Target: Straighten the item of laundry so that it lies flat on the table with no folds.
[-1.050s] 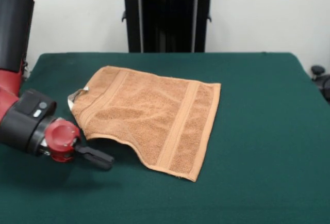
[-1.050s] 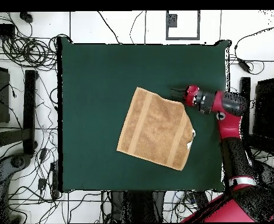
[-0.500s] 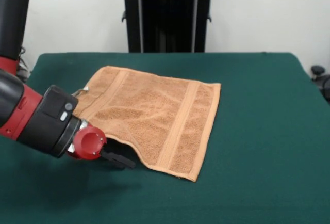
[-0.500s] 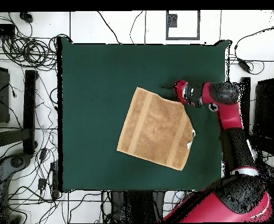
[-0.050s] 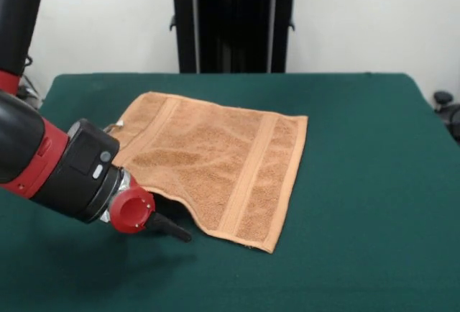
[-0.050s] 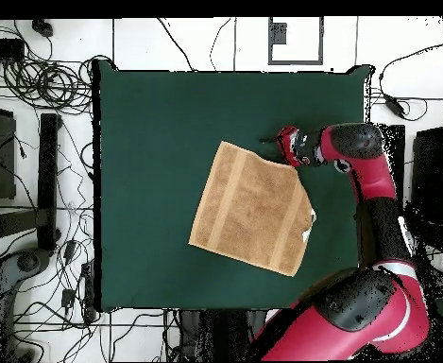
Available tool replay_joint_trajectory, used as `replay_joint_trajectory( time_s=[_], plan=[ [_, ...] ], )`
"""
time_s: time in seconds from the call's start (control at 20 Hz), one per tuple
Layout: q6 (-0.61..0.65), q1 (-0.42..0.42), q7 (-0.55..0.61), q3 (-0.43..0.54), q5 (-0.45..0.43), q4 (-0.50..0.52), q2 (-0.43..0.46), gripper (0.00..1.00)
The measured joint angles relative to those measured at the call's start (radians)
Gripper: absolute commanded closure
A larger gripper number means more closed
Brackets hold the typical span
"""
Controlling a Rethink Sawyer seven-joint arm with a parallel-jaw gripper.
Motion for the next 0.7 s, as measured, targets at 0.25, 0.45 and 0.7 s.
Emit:
replay_joint_trajectory(
  time_s=[0.25, 0.45, 0.7],
  plan=[
    [0.079, -0.003, 0.047, -0.035, 0.028, -0.006, 0.023, 0.00],
    [0.201, -0.026, 0.052, -0.041, 0.056, -0.030, 0.076, 0.00],
    [0.392, -0.053, 0.052, -0.041, 0.080, -0.082, 0.163, 0.00]
  ],
)
